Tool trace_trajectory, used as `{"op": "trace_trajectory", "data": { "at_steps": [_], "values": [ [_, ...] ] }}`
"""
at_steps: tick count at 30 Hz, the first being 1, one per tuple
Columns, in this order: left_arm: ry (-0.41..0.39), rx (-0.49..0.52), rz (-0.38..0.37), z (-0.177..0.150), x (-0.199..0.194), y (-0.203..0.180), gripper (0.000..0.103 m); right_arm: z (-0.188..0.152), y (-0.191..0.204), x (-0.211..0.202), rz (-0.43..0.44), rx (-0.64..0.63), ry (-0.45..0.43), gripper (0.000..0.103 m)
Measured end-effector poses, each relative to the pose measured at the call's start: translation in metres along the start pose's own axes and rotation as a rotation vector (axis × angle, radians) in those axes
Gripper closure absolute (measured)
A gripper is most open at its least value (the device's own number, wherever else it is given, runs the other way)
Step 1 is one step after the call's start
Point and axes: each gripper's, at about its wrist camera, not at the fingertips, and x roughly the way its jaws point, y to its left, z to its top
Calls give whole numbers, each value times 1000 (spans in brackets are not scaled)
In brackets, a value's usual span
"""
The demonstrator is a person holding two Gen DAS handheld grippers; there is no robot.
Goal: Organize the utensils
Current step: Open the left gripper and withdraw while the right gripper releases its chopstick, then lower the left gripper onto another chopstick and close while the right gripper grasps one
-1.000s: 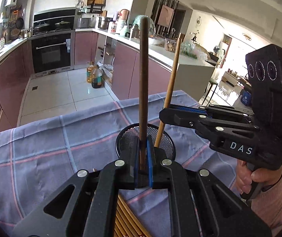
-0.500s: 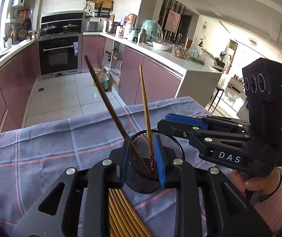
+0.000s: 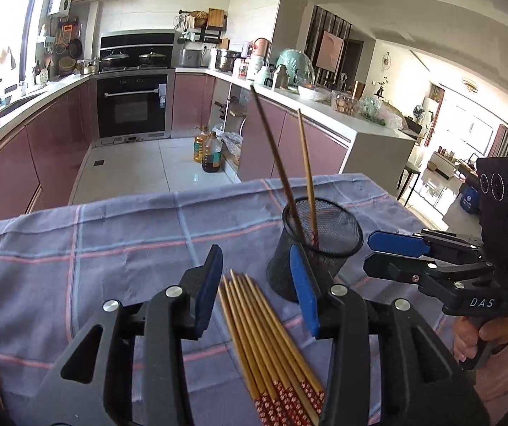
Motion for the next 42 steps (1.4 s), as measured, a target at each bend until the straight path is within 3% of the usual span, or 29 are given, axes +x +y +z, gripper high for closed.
{"op": "trace_trajectory", "data": {
  "at_steps": [6,13,20,30,37,42],
  "values": [
    [128,-40,21,-56,13,16,64,-40,8,36,3,27,132,63],
    [219,-75,29,-100,27,19,64,-58,16,56,-10,41,196,63],
    [242,-75,45,-106,33,19,66,-62,22,59,-44,30,203,64],
    [253,-48,71,-105,37,16,68,-63,28,64,-103,-12,208,73],
    [257,-52,78,-106,36,15,78,-62,27,62,-136,-30,219,76],
    [269,-38,86,-107,37,13,79,-61,30,66,-149,-39,239,79]
  ]
}}
